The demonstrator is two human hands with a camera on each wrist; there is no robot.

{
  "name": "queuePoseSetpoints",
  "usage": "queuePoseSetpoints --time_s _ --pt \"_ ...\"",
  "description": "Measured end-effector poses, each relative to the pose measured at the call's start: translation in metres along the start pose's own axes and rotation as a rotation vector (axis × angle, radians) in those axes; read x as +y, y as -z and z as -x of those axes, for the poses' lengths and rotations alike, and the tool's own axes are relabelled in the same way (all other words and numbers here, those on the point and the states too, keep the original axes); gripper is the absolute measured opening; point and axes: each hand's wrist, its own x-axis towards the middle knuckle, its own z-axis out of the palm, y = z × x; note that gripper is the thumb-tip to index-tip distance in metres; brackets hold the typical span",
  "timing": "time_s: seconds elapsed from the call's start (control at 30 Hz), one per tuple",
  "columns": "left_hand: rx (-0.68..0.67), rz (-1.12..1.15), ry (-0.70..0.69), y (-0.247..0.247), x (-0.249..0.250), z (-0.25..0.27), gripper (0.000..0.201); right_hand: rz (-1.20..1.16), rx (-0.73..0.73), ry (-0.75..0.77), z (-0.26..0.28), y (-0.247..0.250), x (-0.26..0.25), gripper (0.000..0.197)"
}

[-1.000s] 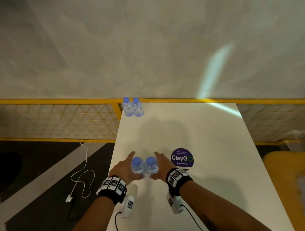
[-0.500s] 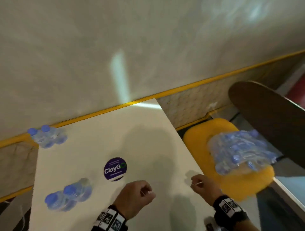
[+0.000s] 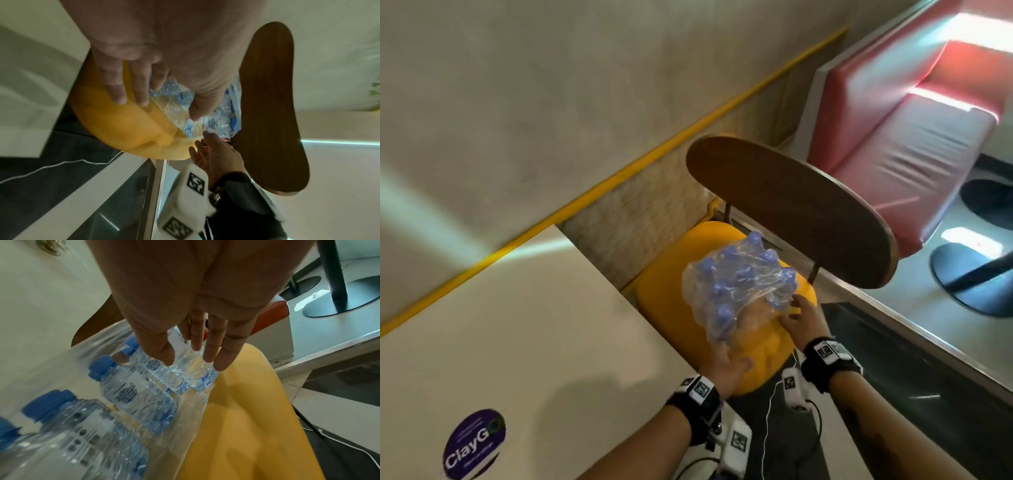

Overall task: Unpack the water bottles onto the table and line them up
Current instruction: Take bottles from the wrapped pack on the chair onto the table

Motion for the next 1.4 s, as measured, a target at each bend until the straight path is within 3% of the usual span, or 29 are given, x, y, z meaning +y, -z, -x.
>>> queuePoseSetpoints --time_s 0.2,0.33,0.4,0.5,0.6,0.73,0.83,0.9,0.97,1.03,1.17,1.23,1.4 --pt "0.256 0.175 0.083 -0.033 0.000 -0.024 0.075 -0.074 -0.003 -0.014 -0.037 0.003 0.021 0.073" --pt "0.446 0.122 0.082 -0.037 0.007 -0.036 0.069 -0.068 -0.023 -0.034 -0.047 -0.003 0.024 0.078" --pt "0.492 0.098 0.076 -0.034 0.015 -0.042 0.056 -0.041 -0.027 -0.042 -0.052 -0.008 0.023 0.082" --pt "0.524 0.022 0.106 -0.023 0.031 -0.050 0.050 0.021 -0.020 -0.090 -0.059 -0.012 0.016 0.085" --pt "0.545 -0.127 0.112 -0.015 0.032 -0.062 0.075 0.132 -0.031 -0.067 -0.061 -0.010 0.007 0.085" --pt "0.462 -0.263 -0.010 -0.003 0.028 -0.054 0.052 0.285 -0.069 0.053 -0.051 -0.006 0.002 0.077" --pt "0.387 -0.333 -0.183 0.010 0.018 -0.049 0.064 0.312 -0.131 0.147 -0.025 -0.002 0.000 0.080" --pt "0.317 -0.333 -0.255 0.026 0.014 -0.034 0.061 0.326 -0.191 0.204 -0.003 -0.003 0.000 0.080" --pt "0.276 -0.340 -0.290 0.046 0.012 -0.009 0.033 0.333 -0.253 0.245 0.023 -0.009 -0.001 0.072" --pt "0.294 -0.361 -0.326 0.072 0.000 0.019 0.034 0.362 -0.316 0.294 0.047 -0.020 0.000 0.067" --pt "0.416 -0.429 -0.173 0.135 -0.043 0.089 0.051 0.454 -0.502 0.358 0.081 -0.075 -0.008 0.073" --pt "0.504 -0.452 -0.096 0.170 -0.081 0.122 0.056 0.433 -0.595 0.431 0.102 -0.112 -0.027 0.062" --pt "0.679 -0.591 0.066 0.251 -0.177 0.205 0.048 0.502 -0.834 0.614 0.159 -0.217 -0.089 0.059"
